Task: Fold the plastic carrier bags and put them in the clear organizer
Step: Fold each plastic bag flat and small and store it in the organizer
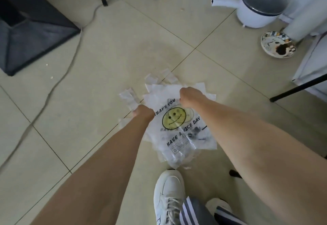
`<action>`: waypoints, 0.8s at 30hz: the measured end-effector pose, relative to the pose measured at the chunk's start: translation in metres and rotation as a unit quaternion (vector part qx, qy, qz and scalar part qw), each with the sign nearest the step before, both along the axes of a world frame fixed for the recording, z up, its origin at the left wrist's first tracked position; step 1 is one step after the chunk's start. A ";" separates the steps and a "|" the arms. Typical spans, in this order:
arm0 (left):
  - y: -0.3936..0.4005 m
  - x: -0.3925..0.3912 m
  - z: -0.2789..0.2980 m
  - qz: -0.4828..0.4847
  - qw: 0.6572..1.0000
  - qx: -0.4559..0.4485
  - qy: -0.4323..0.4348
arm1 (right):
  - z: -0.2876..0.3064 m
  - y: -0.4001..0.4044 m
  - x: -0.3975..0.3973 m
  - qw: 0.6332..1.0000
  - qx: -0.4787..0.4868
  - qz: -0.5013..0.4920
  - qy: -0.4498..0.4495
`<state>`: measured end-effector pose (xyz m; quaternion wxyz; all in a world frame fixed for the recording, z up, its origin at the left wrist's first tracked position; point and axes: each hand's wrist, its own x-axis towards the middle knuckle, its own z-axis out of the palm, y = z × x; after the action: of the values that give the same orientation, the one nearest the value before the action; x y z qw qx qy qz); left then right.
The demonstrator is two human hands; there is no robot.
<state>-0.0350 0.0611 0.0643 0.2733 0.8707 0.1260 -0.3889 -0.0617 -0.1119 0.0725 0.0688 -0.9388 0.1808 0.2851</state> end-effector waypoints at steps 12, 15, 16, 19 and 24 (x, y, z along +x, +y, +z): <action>0.017 -0.012 -0.082 -0.114 0.967 0.181 -0.135 | -0.083 -0.011 0.007 0.994 0.028 -0.107 -0.023; 0.021 -0.010 -0.079 -0.121 0.958 0.184 -0.184 | -0.085 -0.009 0.005 0.988 0.007 -0.132 -0.074; 0.022 -0.009 -0.078 -0.130 0.954 0.184 -0.200 | -0.084 -0.010 0.006 0.986 0.005 -0.140 -0.089; 0.026 -0.008 -0.071 -0.180 0.933 0.190 -0.246 | -0.080 -0.018 0.008 0.979 0.018 -0.165 -0.122; 0.035 -0.012 -0.058 -0.281 0.884 0.220 -0.303 | -0.071 -0.029 0.008 0.963 0.055 -0.201 -0.169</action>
<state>-0.0471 0.0964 0.0059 -0.0211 0.9827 -0.1310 -0.1289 -0.0534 -0.1407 0.0019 0.2060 -0.9125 0.3351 0.1121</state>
